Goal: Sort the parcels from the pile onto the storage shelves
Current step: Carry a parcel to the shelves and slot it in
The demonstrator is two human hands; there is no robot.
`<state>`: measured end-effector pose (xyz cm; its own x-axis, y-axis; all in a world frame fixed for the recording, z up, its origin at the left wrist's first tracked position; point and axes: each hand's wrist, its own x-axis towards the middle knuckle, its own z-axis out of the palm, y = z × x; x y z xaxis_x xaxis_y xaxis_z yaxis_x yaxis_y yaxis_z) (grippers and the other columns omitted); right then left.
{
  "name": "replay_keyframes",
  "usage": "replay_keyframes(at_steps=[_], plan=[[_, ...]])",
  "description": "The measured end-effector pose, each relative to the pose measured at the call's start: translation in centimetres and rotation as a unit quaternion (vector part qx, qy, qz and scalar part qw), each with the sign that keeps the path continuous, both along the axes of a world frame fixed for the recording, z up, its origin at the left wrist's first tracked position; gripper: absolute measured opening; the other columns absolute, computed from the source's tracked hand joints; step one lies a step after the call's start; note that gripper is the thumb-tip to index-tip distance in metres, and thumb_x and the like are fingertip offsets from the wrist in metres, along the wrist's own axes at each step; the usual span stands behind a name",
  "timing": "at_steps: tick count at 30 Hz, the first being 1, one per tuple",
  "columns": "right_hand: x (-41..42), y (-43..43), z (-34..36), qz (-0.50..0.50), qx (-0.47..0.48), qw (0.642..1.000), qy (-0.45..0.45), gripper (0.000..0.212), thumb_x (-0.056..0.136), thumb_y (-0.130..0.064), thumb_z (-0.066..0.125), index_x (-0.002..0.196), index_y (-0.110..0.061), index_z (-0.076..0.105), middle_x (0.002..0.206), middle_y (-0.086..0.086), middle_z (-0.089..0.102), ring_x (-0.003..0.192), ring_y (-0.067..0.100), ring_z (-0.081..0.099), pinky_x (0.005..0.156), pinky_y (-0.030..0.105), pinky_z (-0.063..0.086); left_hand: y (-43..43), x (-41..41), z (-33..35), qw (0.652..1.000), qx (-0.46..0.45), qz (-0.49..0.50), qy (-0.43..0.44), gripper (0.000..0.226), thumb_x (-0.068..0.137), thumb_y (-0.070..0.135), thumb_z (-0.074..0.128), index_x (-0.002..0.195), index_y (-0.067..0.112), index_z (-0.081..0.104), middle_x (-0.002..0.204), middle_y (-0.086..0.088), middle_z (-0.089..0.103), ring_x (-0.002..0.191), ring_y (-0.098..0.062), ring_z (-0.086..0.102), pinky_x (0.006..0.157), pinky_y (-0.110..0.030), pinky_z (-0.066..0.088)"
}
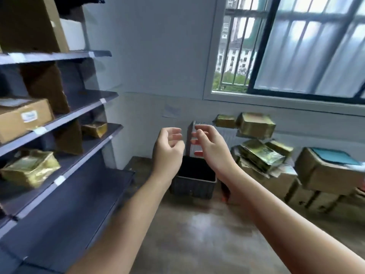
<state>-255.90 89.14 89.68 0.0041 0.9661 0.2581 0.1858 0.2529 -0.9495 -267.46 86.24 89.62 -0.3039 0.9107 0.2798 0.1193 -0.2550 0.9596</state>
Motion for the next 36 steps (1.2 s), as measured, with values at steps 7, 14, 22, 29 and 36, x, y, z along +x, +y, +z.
replay_keyframes(at_steps=[7,14,22,29,36], plan=[[11.8,12.1,-1.0,-0.121,-0.029,0.992,-0.021,0.018,0.105,-0.024,0.042,0.118,-0.021,0.054,0.115,0.002,0.066,0.101,0.012,0.066,0.084,0.039,0.056,15.5,10.3,-0.9,0.991,-0.033,-0.125,-0.033,0.024,0.093,0.002,0.053,0.097,0.026,0.056,0.099,0.007,0.062,0.096,-0.012,0.062,0.083,-0.038,0.058],[22.4,20.6,-3.2,-0.194,-0.052,0.98,-0.001,0.017,0.104,-0.023,0.043,0.099,-0.034,0.055,0.103,-0.004,0.067,0.093,0.012,0.067,0.079,0.037,0.056,26.1,20.4,-2.6,0.974,-0.07,-0.214,-0.022,0.022,0.095,0.003,0.051,0.104,0.022,0.057,0.104,0.006,0.062,0.105,-0.016,0.061,0.086,-0.037,0.057],[35.1,31.5,-6.9,-0.219,-0.061,0.974,0.012,0.014,0.105,-0.024,0.043,0.113,-0.026,0.054,0.104,-0.003,0.065,0.092,0.009,0.066,0.07,0.028,0.054,38.1,32.7,-5.5,0.967,-0.095,-0.238,0.007,0.02,0.095,0.003,0.051,0.106,0.017,0.059,0.105,0.001,0.063,0.105,-0.019,0.062,0.083,-0.037,0.058],[45.9,42.2,-9.9,-0.21,-0.087,0.974,-0.004,0.015,0.103,-0.026,0.043,0.115,-0.028,0.053,0.109,-0.002,0.065,0.101,0.014,0.065,0.091,0.047,0.055,48.5,42.7,-7.4,0.97,-0.131,-0.205,0.011,0.02,0.095,0.001,0.048,0.107,0.014,0.059,0.102,-0.002,0.063,0.095,-0.017,0.062,0.078,-0.033,0.056],[52.3,51.2,-12.4,-0.203,-0.123,0.971,-0.005,0.015,0.103,-0.024,0.043,0.114,-0.025,0.054,0.106,0.001,0.065,0.099,0.017,0.066,0.087,0.045,0.056,57.9,48.7,-10.2,0.966,-0.177,-0.189,-0.001,0.019,0.097,0.003,0.048,0.104,0.017,0.058,0.106,-0.004,0.062,0.098,-0.019,0.061,0.071,-0.027,0.053]])
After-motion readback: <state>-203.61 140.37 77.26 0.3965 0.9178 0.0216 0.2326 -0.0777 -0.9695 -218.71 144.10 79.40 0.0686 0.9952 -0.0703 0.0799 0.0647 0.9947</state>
